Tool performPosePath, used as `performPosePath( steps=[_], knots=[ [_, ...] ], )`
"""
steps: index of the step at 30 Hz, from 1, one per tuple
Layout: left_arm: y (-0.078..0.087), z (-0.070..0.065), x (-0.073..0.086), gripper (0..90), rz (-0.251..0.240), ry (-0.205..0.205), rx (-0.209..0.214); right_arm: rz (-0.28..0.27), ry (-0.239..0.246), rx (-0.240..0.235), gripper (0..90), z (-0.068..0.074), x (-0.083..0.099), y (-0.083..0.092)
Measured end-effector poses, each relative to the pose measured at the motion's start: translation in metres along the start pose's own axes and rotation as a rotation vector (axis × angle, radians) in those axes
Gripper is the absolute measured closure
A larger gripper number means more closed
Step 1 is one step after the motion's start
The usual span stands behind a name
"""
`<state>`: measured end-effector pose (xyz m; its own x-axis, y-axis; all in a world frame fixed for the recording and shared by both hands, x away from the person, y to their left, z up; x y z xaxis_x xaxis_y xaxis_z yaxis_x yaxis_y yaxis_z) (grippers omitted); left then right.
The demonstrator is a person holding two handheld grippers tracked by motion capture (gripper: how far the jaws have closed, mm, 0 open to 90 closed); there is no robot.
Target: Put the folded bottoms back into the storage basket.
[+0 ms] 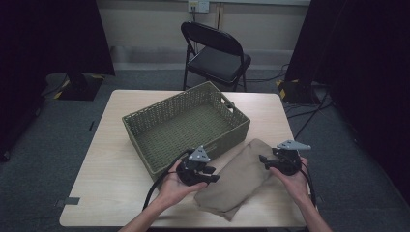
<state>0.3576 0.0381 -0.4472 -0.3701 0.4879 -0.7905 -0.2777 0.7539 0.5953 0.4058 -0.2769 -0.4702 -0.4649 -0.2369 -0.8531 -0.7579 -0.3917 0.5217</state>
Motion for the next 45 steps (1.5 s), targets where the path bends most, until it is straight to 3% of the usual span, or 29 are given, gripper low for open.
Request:
performPosePath(
  steps=[1,3,4,6,9,13,15,16,17,19,22,25,26,28,31,32,34,35,37,38,39,41,43,44,45],
  knots=[
    [-0.004,-0.002,0.003,64.9,0.011,-0.008,-0.004,0.014,0.001,0.003,34.3,-0.001,0.002,-0.003],
    [-0.012,-0.004,0.009,64.9,0.020,0.014,0.044,0.047,0.007,-0.004,33.3,0.000,0.006,-0.008],
    [-0.016,-0.006,0.012,64.9,0.035,0.006,0.045,0.061,0.014,-0.009,33.0,0.000,0.008,-0.010],
    [-0.023,-0.009,0.018,63.6,0.071,0.003,0.052,0.064,0.018,-0.011,33.0,0.002,0.010,-0.011],
    [-0.029,-0.010,0.025,61.5,0.080,0.033,0.067,0.073,0.008,-0.019,33.0,0.003,0.012,-0.012],
    [-0.034,-0.009,0.034,60.4,0.108,0.003,0.072,0.092,0.000,-0.033,32.9,0.008,0.014,-0.009],
    [-0.031,-0.006,0.036,62.3,0.117,-0.014,0.073,0.109,0.000,-0.034,32.7,0.014,0.014,-0.006],
    [-0.030,-0.007,0.037,62.7,0.105,0.011,0.066,0.113,0.004,-0.032,32.4,0.016,0.015,-0.005],
    [-0.027,-0.005,0.038,62.9,0.111,-0.001,0.061,0.118,0.013,-0.032,32.4,0.019,0.015,-0.003],
    [-0.022,-0.005,0.042,62.8,0.115,-0.020,0.054,0.126,0.015,-0.044,32.3,0.024,0.017,0.001],
    [-0.017,-0.005,0.046,62.0,0.099,-0.002,0.028,0.133,0.024,-0.065,31.5,0.029,0.020,0.007],
    [-0.009,-0.002,0.051,61.5,0.109,-0.012,0.021,0.147,0.068,-0.085,31.0,0.039,0.026,0.018],
    [-0.006,0.000,0.052,61.5,0.125,-0.031,0.018,0.152,0.065,-0.093,31.0,0.041,0.028,0.021],
    [-0.003,0.001,0.055,61.1,0.110,-0.023,0.007,0.160,0.063,-0.108,30.5,0.045,0.031,0.028],
    [0.006,0.005,0.058,60.3,0.150,-0.059,-0.013,0.178,0.053,-0.137,28.8,0.051,0.033,0.037],
    [0.007,0.006,0.059,60.0,0.147,-0.050,-0.019,0.172,0.050,-0.142,28.6,0.052,0.032,0.040],
    [0.011,0.007,0.061,59.7,0.151,-0.053,-0.024,0.100,0.019,-0.135,32.2,0.049,0.024,0.045],
    [0.015,0.009,0.062,59.1,0.171,-0.077,-0.022,0.061,-0.003,-0.135,33.8,0.046,0.018,0.047],
    [0.016,0.010,0.065,57.8,0.149,-0.056,-0.029,0.011,-0.013,-0.122,39.6,0.042,0.008,0.043],
    [0.016,0.010,0.066,57.8,0.126,-0.026,-0.027,0.005,0.004,-0.124,45.8,0.041,0.004,0.040],
    [0.017,0.011,0.067,57.9,0.128,-0.031,-0.023,-0.004,0.037,-0.112,49.9,0.040,-0.001,0.033],
    [0.016,0.009,0.068,57.6,0.106,-0.009,-0.024,0.003,0.050,-0.115,57.1,0.037,-0.007,0.020],
    [0.016,0.009,0.068,56.3,0.107,-0.013,-0.025,0.010,0.072,-0.098,57.4,0.032,-0.012,0.004],
    [0.017,0.011,0.067,56.1,0.126,-0.038,-0.020,0.029,0.066,-0.095,56.8,0.029,-0.012,-0.004],
    [0.016,0.009,0.068,55.7,0.104,-0.008,-0.023,0.051,0.051,-0.099,56.9,0.026,-0.008,-0.012]
  ],
)
Point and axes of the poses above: each handheld gripper's, and its own axes: y roughly backward along the jaws, x roughly out of its underside, z roughly to its left, the point moved 1 cm from there along -y, roughly forward along the jaws, and after that the axes turned 7 degrees about -z, right-handed, at the moved point
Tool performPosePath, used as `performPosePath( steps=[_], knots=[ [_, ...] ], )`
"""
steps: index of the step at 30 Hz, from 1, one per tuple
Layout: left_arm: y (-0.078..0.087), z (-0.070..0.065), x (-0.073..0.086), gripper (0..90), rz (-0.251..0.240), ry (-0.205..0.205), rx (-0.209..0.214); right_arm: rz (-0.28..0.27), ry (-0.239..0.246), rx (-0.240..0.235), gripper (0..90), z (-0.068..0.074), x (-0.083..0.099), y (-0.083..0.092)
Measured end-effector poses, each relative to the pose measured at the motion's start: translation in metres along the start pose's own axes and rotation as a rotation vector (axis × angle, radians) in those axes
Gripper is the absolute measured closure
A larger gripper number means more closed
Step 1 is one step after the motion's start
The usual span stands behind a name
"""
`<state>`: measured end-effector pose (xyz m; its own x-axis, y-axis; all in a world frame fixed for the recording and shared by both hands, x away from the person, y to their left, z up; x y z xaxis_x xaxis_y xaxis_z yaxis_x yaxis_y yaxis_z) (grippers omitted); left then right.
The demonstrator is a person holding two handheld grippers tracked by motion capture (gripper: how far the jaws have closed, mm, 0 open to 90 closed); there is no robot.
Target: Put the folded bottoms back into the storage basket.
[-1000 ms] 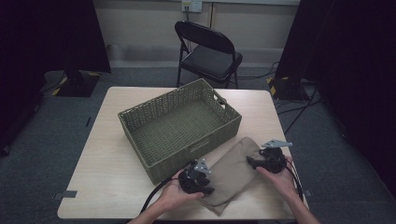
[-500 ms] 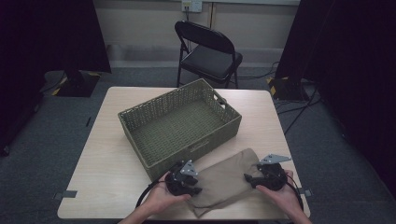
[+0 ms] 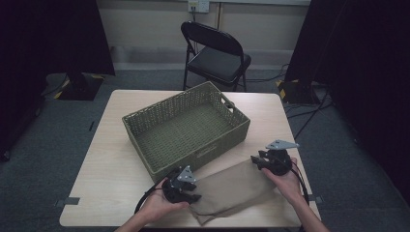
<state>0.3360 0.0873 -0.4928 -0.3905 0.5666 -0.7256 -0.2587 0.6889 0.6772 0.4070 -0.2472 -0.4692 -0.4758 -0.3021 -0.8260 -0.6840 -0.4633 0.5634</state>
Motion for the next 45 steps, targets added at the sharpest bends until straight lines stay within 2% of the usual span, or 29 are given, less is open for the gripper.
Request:
performPosePath(
  steps=[2,3,6,9,10,11,13,14,15,16,17,20,21,25,27,29,30,33,35,37,38,40,41,42,43,44,45],
  knots=[
    [0.002,0.002,0.000,55.5,0.024,-0.011,0.004,0.050,0.016,0.007,56.1,-0.004,0.011,-0.009],
    [0.002,0.002,0.000,55.5,0.015,-0.001,0.003,0.064,0.018,-0.007,55.7,-0.005,0.016,-0.010],
    [0.004,0.001,0.002,53.8,0.016,0.021,0.003,0.067,0.011,-0.011,54.9,-0.003,0.022,-0.007],
    [0.005,0.000,0.001,52.0,0.014,0.032,0.034,0.084,0.044,-0.001,52.6,0.006,0.024,-0.002],
    [0.004,-0.002,0.001,52.4,0.005,0.041,0.037,0.085,0.055,-0.001,50.6,0.009,0.025,-0.002],
    [0.003,-0.002,0.001,52.6,0.011,0.028,0.035,0.089,0.066,-0.003,48.6,0.012,0.025,-0.001],
    [0.001,-0.005,0.000,53.4,0.013,0.021,0.029,0.088,0.089,0.010,37.8,0.015,0.024,0.000],
    [0.001,-0.005,0.000,53.9,0.009,0.030,0.024,0.082,0.092,0.027,33.2,0.014,0.023,0.001],
    [0.001,-0.004,0.000,54.5,0.015,0.026,0.026,0.072,0.074,0.021,30.5,0.011,0.022,0.002],
    [0.001,-0.003,0.000,54.9,0.012,0.039,0.032,0.064,0.055,0.017,28.2,0.007,0.022,0.002],
    [0.001,-0.002,0.000,55.3,0.012,0.046,0.038,0.056,0.016,0.021,26.8,0.001,0.022,0.001],
    [0.002,-0.002,0.000,55.2,0.015,0.046,0.035,0.078,-0.051,0.000,25.4,-0.007,0.025,-0.003],
    [0.002,-0.003,0.000,55.1,0.015,0.043,0.029,0.092,-0.061,-0.010,25.6,-0.007,0.027,-0.005],
    [0.002,-0.003,0.001,54.9,0.009,0.055,0.029,0.099,-0.024,-0.013,26.0,0.000,0.030,-0.007],
    [0.003,-0.003,0.002,54.9,0.013,0.055,0.033,0.111,-0.024,-0.039,31.8,0.005,0.031,-0.008],
    [0.003,-0.004,0.002,54.9,0.008,0.059,0.026,0.103,-0.046,-0.081,39.9,0.006,0.032,-0.008],
    [0.003,-0.004,0.002,54.9,0.008,0.059,0.026,0.103,-0.046,-0.081,39.9,0.006,0.032,-0.008],
    [0.003,-0.005,0.002,54.8,0.014,0.052,0.023,0.104,-0.044,-0.117,48.8,0.009,0.031,-0.008],
    [0.003,-0.004,0.002,54.8,0.017,0.052,0.024,0.108,-0.045,-0.122,49.9,0.009,0.031,-0.008],
    [0.004,-0.004,0.002,53.6,0.016,0.066,0.033,0.115,-0.044,-0.131,56.4,0.010,0.030,-0.008],
    [0.004,-0.004,0.002,53.1,0.016,0.066,0.033,0.115,-0.044,-0.131,56.4,0.010,0.030,-0.008],
    [0.005,-0.002,0.001,52.8,0.029,0.070,0.041,0.117,-0.018,-0.123,63.8,0.012,0.029,-0.008],
    [0.008,-0.001,0.001,47.5,0.043,0.094,0.033,0.114,0.000,-0.117,70.2,0.014,0.028,-0.007],
    [0.008,-0.001,0.001,44.5,0.043,0.094,0.033,0.114,0.000,-0.117,70.2,0.014,0.028,-0.007],
    [0.013,0.000,0.000,44.5,0.034,0.081,0.016,0.115,0.006,-0.116,71.8,0.014,0.028,-0.007],
    [0.020,0.000,0.002,45.3,0.015,0.099,0.037,0.115,0.008,-0.117,74.3,0.015,0.028,-0.007],
    [0.023,-0.001,0.003,43.7,0.011,0.104,0.026,0.113,0.013,-0.117,74.8,0.015,0.027,-0.008]
  ],
)
Point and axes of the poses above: each handheld gripper's, and its own axes: y roughly backward along the jaws, x roughly out of its underside, z roughly to its left, the point moved 1 cm from there along -y, roughly forward along the jaws, and after that the axes turned 7 degrees about -z, right-handed, at the moved point
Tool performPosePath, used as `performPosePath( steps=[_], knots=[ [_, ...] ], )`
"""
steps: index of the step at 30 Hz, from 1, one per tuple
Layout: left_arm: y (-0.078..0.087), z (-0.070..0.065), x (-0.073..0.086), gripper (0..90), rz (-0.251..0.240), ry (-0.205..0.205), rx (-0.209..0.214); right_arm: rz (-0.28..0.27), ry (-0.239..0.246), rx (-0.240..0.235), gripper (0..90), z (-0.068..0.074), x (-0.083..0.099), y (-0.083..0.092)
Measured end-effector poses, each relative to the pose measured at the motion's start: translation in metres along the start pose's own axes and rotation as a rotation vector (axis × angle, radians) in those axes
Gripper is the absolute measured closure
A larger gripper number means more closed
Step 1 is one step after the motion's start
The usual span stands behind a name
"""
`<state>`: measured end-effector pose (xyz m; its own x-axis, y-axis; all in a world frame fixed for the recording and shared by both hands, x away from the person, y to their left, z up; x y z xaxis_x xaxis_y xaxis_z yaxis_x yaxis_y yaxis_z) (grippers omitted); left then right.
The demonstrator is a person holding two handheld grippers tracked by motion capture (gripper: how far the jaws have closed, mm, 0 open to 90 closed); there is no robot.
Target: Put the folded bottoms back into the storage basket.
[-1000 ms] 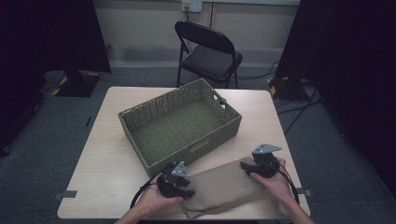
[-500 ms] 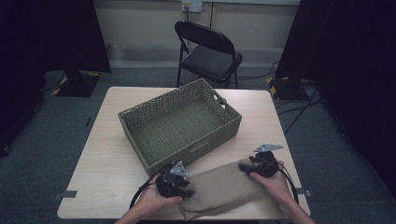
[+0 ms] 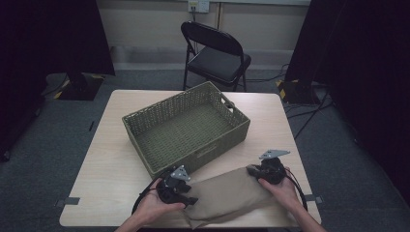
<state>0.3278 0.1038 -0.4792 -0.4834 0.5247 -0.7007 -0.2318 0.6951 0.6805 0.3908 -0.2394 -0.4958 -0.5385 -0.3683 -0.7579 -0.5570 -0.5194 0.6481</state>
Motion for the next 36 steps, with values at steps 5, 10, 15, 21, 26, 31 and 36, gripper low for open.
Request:
performPosePath(
  steps=[5,10,15,21,26,31,36],
  knots=[
    [0.012,-0.001,0.010,40.4,-0.005,0.016,-0.039,0.004,0.006,0.000,76.1,0.000,-0.001,0.000],
    [0.011,0.003,0.019,38.2,0.009,0.034,-0.082,0.010,0.004,-0.017,76.3,-0.003,-0.002,0.000],
    [-0.001,-0.004,0.014,36.4,0.014,-0.013,-0.087,0.010,0.016,0.017,76.4,-0.006,-0.004,0.001],
    [-0.012,-0.015,0.007,37.8,0.022,-0.043,-0.024,0.003,-0.012,0.079,76.3,-0.019,-0.003,0.003],
    [-0.004,-0.008,0.009,40.7,-0.005,-0.015,-0.026,0.000,0.011,0.079,76.5,-0.018,-0.002,0.004],
    [-0.003,-0.003,0.010,37.1,-0.018,0.003,-0.065,-0.003,0.009,0.078,76.4,-0.018,-0.002,0.004],
    [-0.010,-0.004,0.011,30.2,-0.007,-0.003,-0.062,-0.005,0.014,0.077,76.3,-0.018,-0.002,0.004]
  ],
)
Point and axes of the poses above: each handheld gripper's, and its own axes: y roughly backward along the jaws, x roughly out of its underside, z roughly to its left, the point moved 1 cm from there along -y, roughly forward along the jaws, and after that the axes turned 7 degrees about -z, right-handed, at the moved point
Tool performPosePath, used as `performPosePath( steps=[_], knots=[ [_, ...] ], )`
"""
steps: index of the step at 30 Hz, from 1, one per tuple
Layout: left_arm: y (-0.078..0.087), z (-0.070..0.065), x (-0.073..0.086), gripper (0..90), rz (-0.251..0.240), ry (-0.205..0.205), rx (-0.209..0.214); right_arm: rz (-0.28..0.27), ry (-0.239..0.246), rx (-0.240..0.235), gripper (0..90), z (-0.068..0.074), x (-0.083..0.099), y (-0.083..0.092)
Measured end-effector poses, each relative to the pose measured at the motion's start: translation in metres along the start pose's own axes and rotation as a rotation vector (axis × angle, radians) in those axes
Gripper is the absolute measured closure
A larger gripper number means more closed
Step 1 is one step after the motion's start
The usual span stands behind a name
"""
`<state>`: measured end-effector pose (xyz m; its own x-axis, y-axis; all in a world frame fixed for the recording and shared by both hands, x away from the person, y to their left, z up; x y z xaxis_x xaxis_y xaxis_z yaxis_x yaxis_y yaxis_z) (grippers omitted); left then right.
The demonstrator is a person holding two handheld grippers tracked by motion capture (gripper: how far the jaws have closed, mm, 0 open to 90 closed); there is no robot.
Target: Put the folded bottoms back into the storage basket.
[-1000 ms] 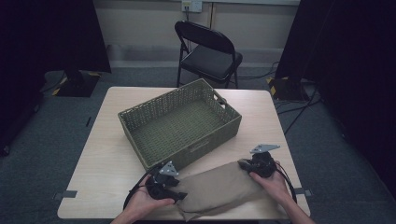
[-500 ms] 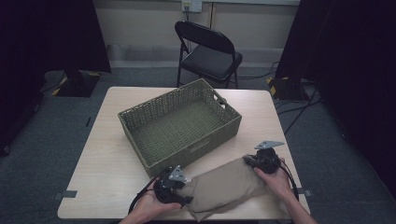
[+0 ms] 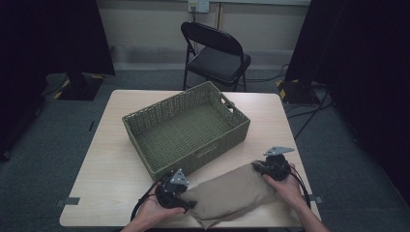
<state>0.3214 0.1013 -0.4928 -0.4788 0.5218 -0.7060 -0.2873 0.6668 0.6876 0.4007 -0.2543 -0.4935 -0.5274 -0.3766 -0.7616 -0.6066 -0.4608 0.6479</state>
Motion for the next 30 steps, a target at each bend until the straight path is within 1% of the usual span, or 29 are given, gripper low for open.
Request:
performPosePath(
  steps=[2,4,6,8,10,11,12,15,16,17,20,21,22,24,26,28,30],
  knots=[
    [-0.004,-0.001,-0.001,27.7,-0.015,0.003,0.007,0.000,0.000,-0.001,76.3,0.000,0.000,0.000],
    [-0.008,-0.003,-0.002,26.0,-0.026,-0.002,0.023,0.000,-0.001,-0.001,76.3,0.000,0.000,0.000],
    [-0.013,-0.010,-0.004,24.3,-0.033,-0.020,0.009,0.000,0.001,-0.001,76.4,0.000,0.000,0.000],
    [-0.014,-0.012,-0.005,24.4,-0.031,-0.016,0.001,0.000,0.000,-0.001,76.5,0.000,0.000,0.000],
    [-0.016,-0.017,-0.008,28.1,-0.013,-0.011,-0.015,0.000,0.002,0.000,76.6,0.001,0.000,0.000],
    [-0.018,-0.019,-0.009,29.4,-0.010,-0.044,-0.018,-0.001,0.003,0.000,76.6,0.001,0.000,0.000],
    [-0.019,-0.021,-0.009,30.6,-0.016,-0.068,-0.028,-0.002,0.005,0.000,76.7,0.002,0.001,0.000],
    [-0.023,-0.025,-0.012,39.6,-0.015,-0.117,-0.059,-0.004,0.006,0.002,76.7,0.002,0.001,0.000],
    [-0.023,-0.027,-0.012,44.5,-0.017,-0.128,-0.050,-0.004,0.005,0.002,76.7,0.002,0.001,0.000],
    [-0.024,-0.029,-0.013,49.4,-0.025,-0.119,-0.046,-0.004,0.006,0.003,76.7,0.002,0.001,0.000],
    [-0.025,-0.031,-0.014,64.8,-0.020,-0.133,-0.016,-0.005,0.005,0.002,76.7,0.002,0.001,0.000],
    [-0.025,-0.031,-0.013,68.3,-0.031,-0.113,-0.009,-0.004,0.004,0.002,76.8,0.003,0.001,0.000],
    [-0.025,-0.030,-0.014,72.4,-0.030,-0.102,-0.001,-0.004,0.006,0.001,76.8,0.003,0.001,0.000],
    [-0.025,-0.027,-0.015,77.2,-0.020,-0.090,0.011,-0.004,0.008,-0.001,76.9,0.004,0.001,0.000],
    [-0.025,-0.026,-0.014,79.4,-0.027,-0.073,0.015,-0.005,-0.004,-0.006,77.1,0.003,0.000,0.000],
    [-0.024,-0.023,-0.014,80.1,-0.032,-0.056,0.029,-0.006,-0.004,-0.008,77.4,0.003,0.000,0.000],
    [-0.023,-0.020,-0.013,80.3,-0.034,-0.026,0.044,-0.006,-0.008,-0.010,78.1,0.002,0.000,0.001]
  ],
)
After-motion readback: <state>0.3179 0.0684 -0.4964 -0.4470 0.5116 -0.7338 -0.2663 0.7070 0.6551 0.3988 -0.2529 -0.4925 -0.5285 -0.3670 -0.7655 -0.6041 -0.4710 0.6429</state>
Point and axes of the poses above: each handheld gripper's, and its own axes: y roughly backward along the jaws, x roughly out of its underside, z roughly to its left, the point moved 1 cm from there along -y, roughly forward along the jaws, and after that the axes turned 7 degrees about -z, right-handed, at the moved point
